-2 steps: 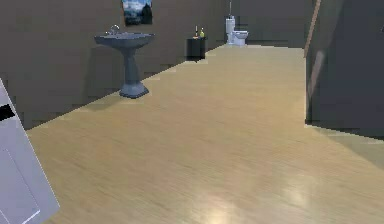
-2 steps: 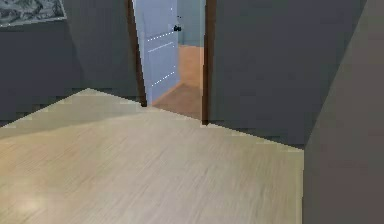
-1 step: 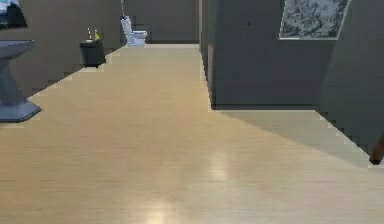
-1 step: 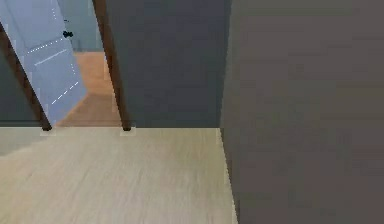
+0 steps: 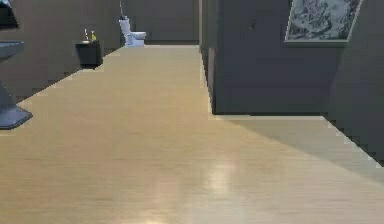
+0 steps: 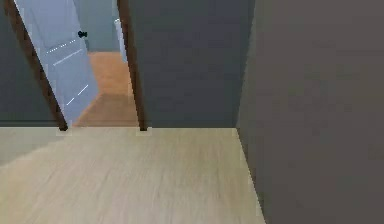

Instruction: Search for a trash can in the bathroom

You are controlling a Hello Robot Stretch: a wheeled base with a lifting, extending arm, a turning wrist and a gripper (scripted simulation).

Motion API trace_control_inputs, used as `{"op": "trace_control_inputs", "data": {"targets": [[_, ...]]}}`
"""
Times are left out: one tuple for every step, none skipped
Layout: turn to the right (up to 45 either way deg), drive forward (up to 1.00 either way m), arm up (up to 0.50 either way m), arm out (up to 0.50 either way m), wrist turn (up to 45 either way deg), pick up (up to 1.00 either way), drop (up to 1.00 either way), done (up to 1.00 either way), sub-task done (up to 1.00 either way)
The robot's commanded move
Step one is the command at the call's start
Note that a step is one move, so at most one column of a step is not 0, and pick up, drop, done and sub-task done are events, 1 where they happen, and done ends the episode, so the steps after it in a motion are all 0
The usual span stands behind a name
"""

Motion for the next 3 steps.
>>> {"op": "trace_control_inputs", "data": {"targets": [[-45.0, 0.00, 0.00, 0.00, 0.0, 0.00, 0.00, 0.00, 0.00], [-42.0, 0.00, 0.00, 0.00, 0.0, 0.00, 0.00, 0.00, 0.00], [0.0, 0.70, 0.00, 0.00, 0.0, 0.00, 0.00, 0.00, 0.00]]}}
